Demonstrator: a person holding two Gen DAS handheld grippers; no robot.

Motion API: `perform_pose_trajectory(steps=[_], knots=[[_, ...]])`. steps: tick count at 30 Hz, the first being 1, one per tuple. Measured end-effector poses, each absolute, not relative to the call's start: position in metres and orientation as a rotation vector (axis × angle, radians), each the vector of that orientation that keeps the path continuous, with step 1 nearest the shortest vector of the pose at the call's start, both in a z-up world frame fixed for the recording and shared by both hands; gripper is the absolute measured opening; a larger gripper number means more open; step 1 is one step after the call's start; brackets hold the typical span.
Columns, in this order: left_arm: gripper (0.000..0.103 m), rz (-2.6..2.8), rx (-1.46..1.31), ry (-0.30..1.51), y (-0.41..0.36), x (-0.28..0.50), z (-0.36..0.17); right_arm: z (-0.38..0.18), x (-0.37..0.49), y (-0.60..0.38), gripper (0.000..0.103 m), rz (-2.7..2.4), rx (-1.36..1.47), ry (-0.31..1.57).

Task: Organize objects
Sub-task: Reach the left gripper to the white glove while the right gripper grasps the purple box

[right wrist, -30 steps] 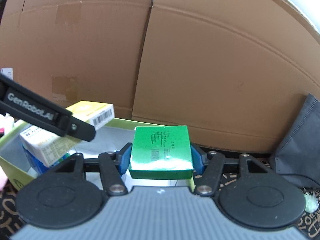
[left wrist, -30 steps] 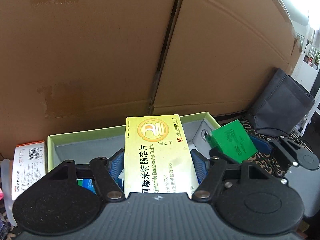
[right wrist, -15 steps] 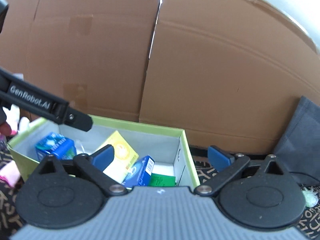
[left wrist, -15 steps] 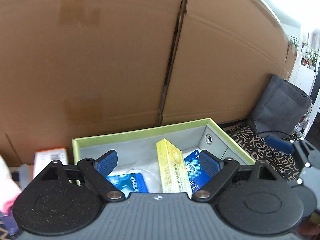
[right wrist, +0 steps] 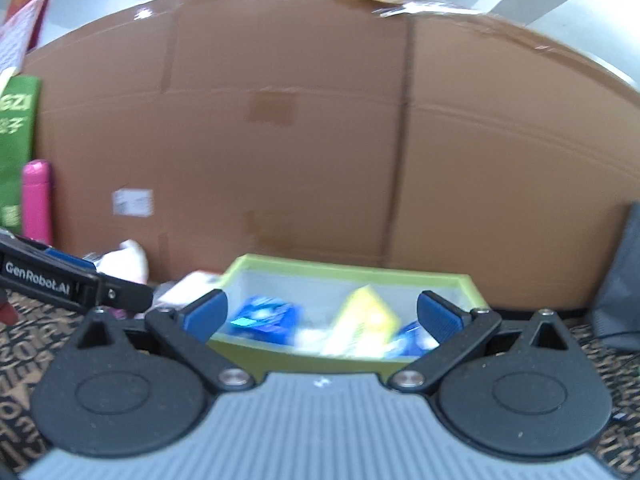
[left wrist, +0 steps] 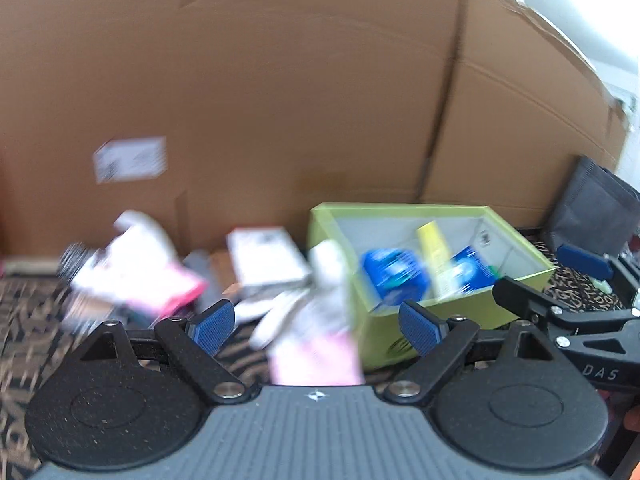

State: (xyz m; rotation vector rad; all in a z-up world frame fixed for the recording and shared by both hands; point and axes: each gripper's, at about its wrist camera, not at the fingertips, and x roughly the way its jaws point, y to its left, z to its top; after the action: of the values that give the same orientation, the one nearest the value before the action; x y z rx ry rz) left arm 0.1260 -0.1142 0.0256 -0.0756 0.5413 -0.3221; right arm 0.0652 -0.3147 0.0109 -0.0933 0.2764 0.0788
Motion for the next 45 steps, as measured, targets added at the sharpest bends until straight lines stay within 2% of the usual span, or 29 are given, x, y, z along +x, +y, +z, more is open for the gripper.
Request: perform_pose_trajectory(steps=[7, 13, 18, 23, 25, 26, 27, 28, 29, 30, 31, 32, 33, 34, 35, 45], knots=[[0.092, -0.151, -0.17, 0.603, -0.024, 0.121, -0.004, -0.019, 0.064, -0.239, 0.103, 0.272, -0.089, 0.382], [0.092, -0.113, -0.232, 0.597, 0.024, 0.134, -0.006, -0.03, 0.095, -0.163, 0.092, 0.452, -0.197, 0.439], [0.092, -0.111, -0.226, 0.592, 0.033, 0.162, -0.006, -0.051, 0.145, -0.12, 0.078, 0.484, -0.223, 0.533], [0.092, -0.094, -0.214, 0.595, 0.032, 0.204, -0.015, -0.069, 0.182, -0.106, 0.068, 0.437, -0.198, 0.605], [0.092, -0.077, -0.211, 0.607, 0.033, 0.222, -0.021, -0.072, 0.186, -0.106, 0.057, 0.426, -0.188, 0.594], [0.092, -0.071, -0.216, 0.619, 0.033, 0.23, -0.024, -0.072, 0.185, -0.106, 0.043, 0.419, -0.199, 0.592], [0.091, -0.068, -0.228, 0.635, 0.034, 0.237, -0.027, -0.07, 0.183, -0.106, 0.042, 0.425, -0.206, 0.596], [0.087, -0.073, -0.245, 0.649, 0.036, 0.243, -0.03, -0.069, 0.179, -0.107, 0.041, 0.432, -0.205, 0.601], [0.074, -0.09, -0.265, 0.658, 0.037, 0.246, -0.032, -0.067, 0.174, -0.108, 0.04, 0.44, -0.204, 0.601], [0.067, -0.11, -0.28, 0.67, 0.039, 0.249, -0.034, -0.066, 0.168, -0.109, 0.04, 0.444, -0.21, 0.597], [0.044, -0.132, -0.288, 0.687, 0.039, 0.252, -0.036, -0.065, 0.162, -0.11, 0.04, 0.441, -0.217, 0.593], [0.026, -0.15, -0.287, 0.695, 0.04, 0.252, -0.038, -0.065, 0.158, -0.111, 0.04, 0.436, -0.221, 0.593], [0.022, -0.166, -0.286, 0.692, 0.04, 0.25, -0.038, -0.064, 0.151, -0.113, 0.039, 0.437, -0.217, 0.594], [0.01, -0.183, -0.28, 0.691, 0.039, 0.246, -0.038, -0.064, 0.146, -0.116, 0.039, 0.444, -0.207, 0.599], [0.003, -0.202, -0.27, 0.693, 0.039, 0.241, -0.037, -0.064, 0.139, -0.119, 0.039, 0.449, -0.195, 0.608], [0.002, -0.323, -0.231, 0.706, 0.042, 0.137, -0.022, -0.054, 0.058, -0.159, 0.038, 0.504, -0.185, 0.636]])
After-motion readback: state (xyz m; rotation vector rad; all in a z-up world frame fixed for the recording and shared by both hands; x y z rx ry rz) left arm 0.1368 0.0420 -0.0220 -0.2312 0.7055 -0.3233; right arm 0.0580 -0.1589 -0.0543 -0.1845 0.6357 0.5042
